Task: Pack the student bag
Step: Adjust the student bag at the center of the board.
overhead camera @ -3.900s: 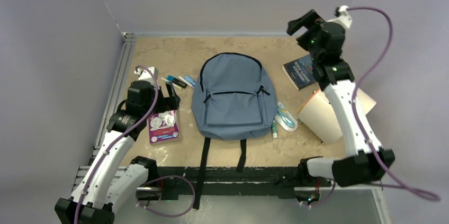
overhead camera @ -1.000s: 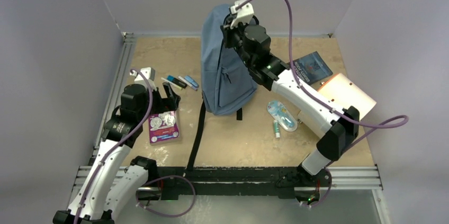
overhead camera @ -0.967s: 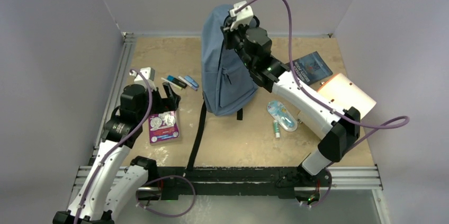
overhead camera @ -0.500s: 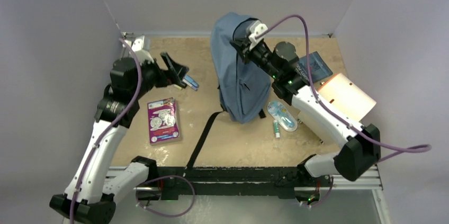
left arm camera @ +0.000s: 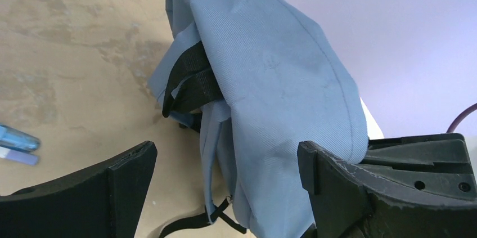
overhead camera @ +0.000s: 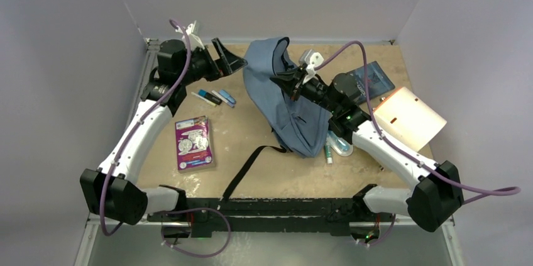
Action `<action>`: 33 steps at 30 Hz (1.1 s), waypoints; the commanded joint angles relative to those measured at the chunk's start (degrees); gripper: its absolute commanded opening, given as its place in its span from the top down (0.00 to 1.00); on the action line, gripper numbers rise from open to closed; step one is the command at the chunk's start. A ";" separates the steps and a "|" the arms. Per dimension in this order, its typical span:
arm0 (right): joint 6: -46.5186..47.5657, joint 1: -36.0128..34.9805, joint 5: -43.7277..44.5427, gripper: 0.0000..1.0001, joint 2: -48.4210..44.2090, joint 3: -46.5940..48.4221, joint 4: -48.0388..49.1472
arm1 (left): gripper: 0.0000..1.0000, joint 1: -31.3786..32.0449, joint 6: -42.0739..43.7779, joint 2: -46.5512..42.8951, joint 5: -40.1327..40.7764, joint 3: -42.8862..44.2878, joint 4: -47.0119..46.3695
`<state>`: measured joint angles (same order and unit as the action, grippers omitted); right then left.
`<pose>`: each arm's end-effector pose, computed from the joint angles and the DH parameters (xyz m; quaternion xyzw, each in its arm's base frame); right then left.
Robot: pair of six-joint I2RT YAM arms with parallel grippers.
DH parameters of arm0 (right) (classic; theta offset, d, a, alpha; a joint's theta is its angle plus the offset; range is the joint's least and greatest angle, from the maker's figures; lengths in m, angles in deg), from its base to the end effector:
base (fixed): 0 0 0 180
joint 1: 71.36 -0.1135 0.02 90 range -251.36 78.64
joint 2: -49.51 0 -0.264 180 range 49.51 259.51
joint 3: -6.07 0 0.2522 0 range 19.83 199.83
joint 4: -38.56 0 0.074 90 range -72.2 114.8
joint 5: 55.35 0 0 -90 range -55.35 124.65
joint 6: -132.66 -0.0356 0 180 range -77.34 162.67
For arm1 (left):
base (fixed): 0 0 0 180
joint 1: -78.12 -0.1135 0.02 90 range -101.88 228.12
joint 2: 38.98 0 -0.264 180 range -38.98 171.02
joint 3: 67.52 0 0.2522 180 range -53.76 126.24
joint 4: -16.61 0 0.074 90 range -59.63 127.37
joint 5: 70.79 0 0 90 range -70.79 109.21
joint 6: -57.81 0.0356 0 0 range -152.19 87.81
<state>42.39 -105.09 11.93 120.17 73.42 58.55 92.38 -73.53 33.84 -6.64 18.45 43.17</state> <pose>0.2308 0.1706 0.3787 -0.3198 0.5151 0.3424 0.7177 0.2780 -0.0867 0.3985 -0.0443 0.7761 -0.4370 0.4524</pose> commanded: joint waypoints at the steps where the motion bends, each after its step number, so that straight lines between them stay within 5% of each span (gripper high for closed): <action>1: -3.38 0.04 -4.19 1.00 -2.51 -0.15 8.90 | 0.03 -0.37 -6.20 0.22 -5.82 -3.44 -10.42; 10: -4.42 0.06 -9.98 1.00 -1.43 -2.14 9.50 | 0.10 -0.37 -10.45 5.33 -11.29 -4.41 -17.85; 16: -7.05 -0.01 -13.07 0.99 1.11 -1.66 8.45 | 0.40 -0.37 -9.06 6.54 -13.53 -4.30 -19.20; 22: -14.20 0.04 -9.83 0.55 0.65 -0.75 4.46 | 0.99 -0.40 -0.13 6.31 -13.52 -4.44 -15.51; 26: -23.60 0.02 -1.36 0.42 -3.02 -1.16 -0.55 | 1.00 -0.37 8.00 5.12 -12.98 -4.79 -13.70; 33: -42.32 0.20 27.46 0.19 -9.97 2.29 -17.86 | 1.00 -0.37 17.47 1.95 -17.94 -5.54 -17.25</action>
<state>13.34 -105.09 19.82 114.09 70.95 49.90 92.32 -64.20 39.50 -19.60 11.91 31.43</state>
